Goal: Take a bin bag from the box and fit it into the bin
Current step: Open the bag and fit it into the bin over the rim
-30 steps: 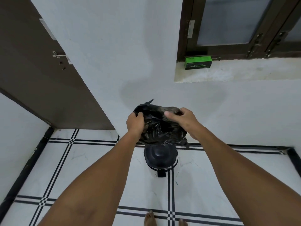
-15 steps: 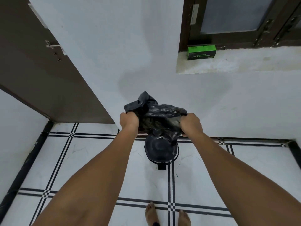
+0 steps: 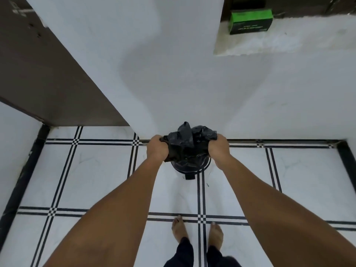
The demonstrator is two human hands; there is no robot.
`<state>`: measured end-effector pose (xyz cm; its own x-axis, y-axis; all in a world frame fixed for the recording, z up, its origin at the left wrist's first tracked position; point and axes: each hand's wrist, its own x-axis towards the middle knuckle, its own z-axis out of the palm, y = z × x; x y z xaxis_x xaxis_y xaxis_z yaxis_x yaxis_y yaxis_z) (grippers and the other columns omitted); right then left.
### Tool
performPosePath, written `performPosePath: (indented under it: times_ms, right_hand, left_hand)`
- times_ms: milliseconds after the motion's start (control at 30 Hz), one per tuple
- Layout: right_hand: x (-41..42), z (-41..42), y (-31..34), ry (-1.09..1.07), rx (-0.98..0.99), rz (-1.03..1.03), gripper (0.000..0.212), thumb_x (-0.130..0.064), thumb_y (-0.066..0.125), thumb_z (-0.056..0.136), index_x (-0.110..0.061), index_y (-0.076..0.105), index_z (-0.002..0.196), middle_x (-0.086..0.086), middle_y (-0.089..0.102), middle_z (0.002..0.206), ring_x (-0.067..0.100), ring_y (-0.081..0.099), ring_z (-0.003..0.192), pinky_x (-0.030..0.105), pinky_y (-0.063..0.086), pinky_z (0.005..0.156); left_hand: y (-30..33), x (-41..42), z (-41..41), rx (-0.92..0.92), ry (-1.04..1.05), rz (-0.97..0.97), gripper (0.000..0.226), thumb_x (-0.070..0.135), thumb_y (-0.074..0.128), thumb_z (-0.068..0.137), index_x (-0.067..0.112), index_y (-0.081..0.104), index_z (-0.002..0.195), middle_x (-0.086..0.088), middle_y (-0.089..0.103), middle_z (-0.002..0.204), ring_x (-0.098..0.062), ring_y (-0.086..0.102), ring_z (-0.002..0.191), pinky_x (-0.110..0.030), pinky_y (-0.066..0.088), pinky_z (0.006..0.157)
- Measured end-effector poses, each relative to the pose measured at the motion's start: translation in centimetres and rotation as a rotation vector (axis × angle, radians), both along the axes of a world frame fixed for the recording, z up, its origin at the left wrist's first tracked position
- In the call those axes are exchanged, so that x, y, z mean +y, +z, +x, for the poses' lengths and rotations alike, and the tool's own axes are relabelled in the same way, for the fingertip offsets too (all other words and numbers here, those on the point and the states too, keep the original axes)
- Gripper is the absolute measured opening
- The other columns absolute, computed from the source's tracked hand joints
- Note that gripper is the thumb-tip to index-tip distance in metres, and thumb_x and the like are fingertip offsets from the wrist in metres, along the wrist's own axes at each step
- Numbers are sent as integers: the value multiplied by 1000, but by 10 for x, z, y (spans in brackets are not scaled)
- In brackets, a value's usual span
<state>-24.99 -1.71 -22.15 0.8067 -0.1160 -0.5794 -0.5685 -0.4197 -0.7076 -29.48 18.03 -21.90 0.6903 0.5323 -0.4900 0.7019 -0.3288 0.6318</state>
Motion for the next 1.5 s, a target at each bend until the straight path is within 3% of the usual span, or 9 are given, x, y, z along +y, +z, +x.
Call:
performPosePath:
  times_ms: [267, 400, 533, 733, 833, 933, 1133, 1333, 1500]
  right_hand:
    - [18, 1, -50, -47, 122, 139, 28, -20, 44, 84, -23, 69, 97, 5, 74, 98, 30, 72, 93, 54, 62, 84]
    - [29, 13, -54, -74, 163, 150, 21, -20, 45, 92, -21, 66, 91, 7, 72, 101, 29, 68, 98, 51, 56, 95]
    - [41, 26, -76, -122, 263, 224, 22, -24, 45, 92, -19, 66, 95, 17, 71, 110, 34, 67, 105, 49, 54, 97]
    - [55, 26, -133, -177, 332, 265, 24, -17, 44, 97, -6, 64, 103, 8, 60, 86, 23, 57, 80, 36, 47, 74]
    - [51, 20, -148, -201, 321, 271, 19, -13, 43, 97, -9, 59, 87, 6, 53, 76, 20, 51, 71, 32, 43, 64]
    - [46, 12, -164, -177, 286, 225, 22, -16, 44, 95, -12, 59, 80, 6, 56, 75, 20, 53, 71, 35, 44, 67]
    - [38, -7, -169, -186, 279, 205, 24, -21, 44, 93, -9, 65, 91, 5, 62, 82, 21, 58, 77, 36, 49, 71]
    - [46, -9, -168, -182, 275, 201, 20, -21, 43, 89, -15, 59, 80, 4, 60, 78, 23, 56, 78, 40, 48, 72]
    - [50, -4, -177, -134, 284, 161, 31, -26, 42, 84, -13, 66, 97, 11, 70, 95, 30, 65, 91, 49, 55, 87]
  left_hand:
    - [-46, 5, 3, 85, -12, -136, 36, 0, 40, 88, 15, 71, 99, -10, 70, 106, -27, 64, 88, -32, 53, 67]
    - [-60, 2, 23, 85, -43, -136, 34, 4, 43, 85, 17, 74, 90, -7, 74, 92, -31, 70, 87, -43, 61, 80]
    - [-73, 2, 42, 129, -95, -153, 26, 4, 42, 85, 12, 65, 75, -14, 70, 81, -28, 62, 68, -34, 54, 60]
    - [-129, -5, 43, 212, -21, -297, 20, 21, 52, 91, 11, 65, 80, -10, 67, 81, -26, 62, 77, -35, 47, 69]
    - [-151, -14, 34, 244, 29, -366, 23, 22, 55, 91, 4, 70, 89, -18, 72, 92, -28, 66, 83, -36, 50, 72]
    - [-168, -23, 23, 244, 61, -387, 28, 22, 58, 87, 0, 71, 98, -20, 74, 100, -31, 69, 90, -38, 52, 76]
    - [-171, -33, 4, 230, 27, -356, 35, 26, 57, 81, -7, 65, 88, -12, 64, 79, -24, 58, 76, -38, 46, 71]
    - [-177, -31, -1, 240, -117, -257, 23, 20, 60, 92, 12, 61, 71, -13, 69, 82, -34, 66, 85, -43, 53, 82]
    - [-190, -28, 1, 245, -175, -209, 17, 20, 61, 94, 7, 64, 84, -13, 70, 90, -34, 67, 94, -39, 52, 84]
